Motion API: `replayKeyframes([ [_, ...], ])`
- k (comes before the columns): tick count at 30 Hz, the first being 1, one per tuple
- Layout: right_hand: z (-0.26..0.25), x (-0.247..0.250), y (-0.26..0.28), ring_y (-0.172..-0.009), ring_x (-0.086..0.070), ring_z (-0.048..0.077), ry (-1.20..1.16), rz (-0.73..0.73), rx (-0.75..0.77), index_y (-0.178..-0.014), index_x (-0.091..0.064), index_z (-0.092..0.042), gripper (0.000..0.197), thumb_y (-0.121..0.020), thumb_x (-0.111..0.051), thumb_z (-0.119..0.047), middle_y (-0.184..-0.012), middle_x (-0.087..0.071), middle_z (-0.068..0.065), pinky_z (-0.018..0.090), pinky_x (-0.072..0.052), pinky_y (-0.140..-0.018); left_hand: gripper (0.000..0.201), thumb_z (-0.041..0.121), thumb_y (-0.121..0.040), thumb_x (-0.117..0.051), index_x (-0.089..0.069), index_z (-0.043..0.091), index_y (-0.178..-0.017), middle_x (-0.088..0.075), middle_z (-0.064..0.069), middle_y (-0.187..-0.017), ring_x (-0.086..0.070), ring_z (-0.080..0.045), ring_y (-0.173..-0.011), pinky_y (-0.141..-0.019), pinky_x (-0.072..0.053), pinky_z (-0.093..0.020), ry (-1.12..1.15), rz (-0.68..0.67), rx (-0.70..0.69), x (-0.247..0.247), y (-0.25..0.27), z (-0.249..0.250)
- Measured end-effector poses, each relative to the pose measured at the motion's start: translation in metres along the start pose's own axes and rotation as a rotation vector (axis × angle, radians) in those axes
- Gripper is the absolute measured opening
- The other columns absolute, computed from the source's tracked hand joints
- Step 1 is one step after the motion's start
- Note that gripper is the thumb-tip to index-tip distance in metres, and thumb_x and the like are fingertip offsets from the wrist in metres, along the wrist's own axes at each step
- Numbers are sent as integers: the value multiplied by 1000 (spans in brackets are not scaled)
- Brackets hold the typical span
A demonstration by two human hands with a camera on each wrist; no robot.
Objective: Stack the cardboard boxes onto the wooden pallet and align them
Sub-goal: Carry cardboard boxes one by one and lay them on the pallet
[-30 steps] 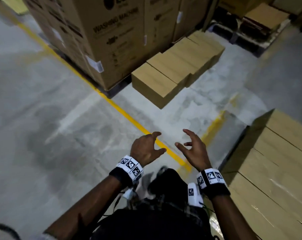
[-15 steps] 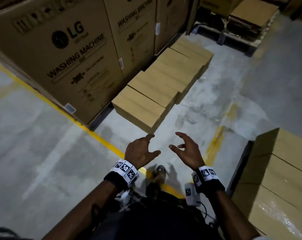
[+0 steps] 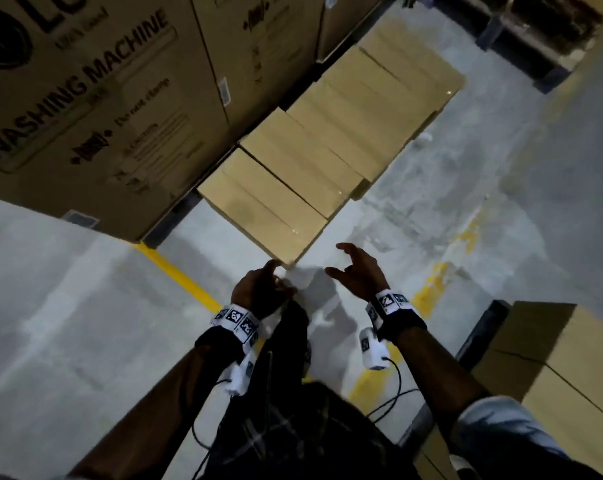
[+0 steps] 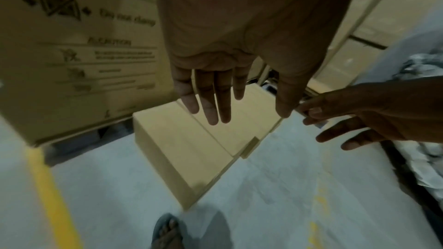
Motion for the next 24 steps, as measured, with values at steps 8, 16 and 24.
replayKeyframes([
  [8,34,-31,-175,-141,-46,36,117,-168,-144,-154,-42,-17,72,-93,-75,-39,-153,-48,17,42,-41,-110,78,63,-82,-61,-44,21,-146,-69,-4,-89,-69,-34,-103,-79,-50,-34,118,-142,208,-36,-154,-59],
  [16,94,-82,-328,-139,-45,37,230,-215,-125,-157,-36,-22,77,-91,-75,-36,-151,-48,16,43,-41,-107,77,50,-89,-68,-37,24,-154,-70,-17,-124,-67,-39,-110,-91,-56,-48,184,-70,356,-112,-279,-128],
  [24,173,-132,-429,-135,-47,41,424,-320,-61,-164,-14,-27,91,-94,-70,-42,-147,-46,20,49,-46,-103,70,44,-96,-65,-31,34,-156,-72,-16,-123,-67,-43,-107,-91,-55,-48,321,37,575,-206,-355,-167],
])
Point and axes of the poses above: each hand's wrist, its own y-axis away from the middle knuckle, its own x-axis out of the back of the hand, z = x × y, the point moved 5 cm from there along -y, towards the middle knuckle
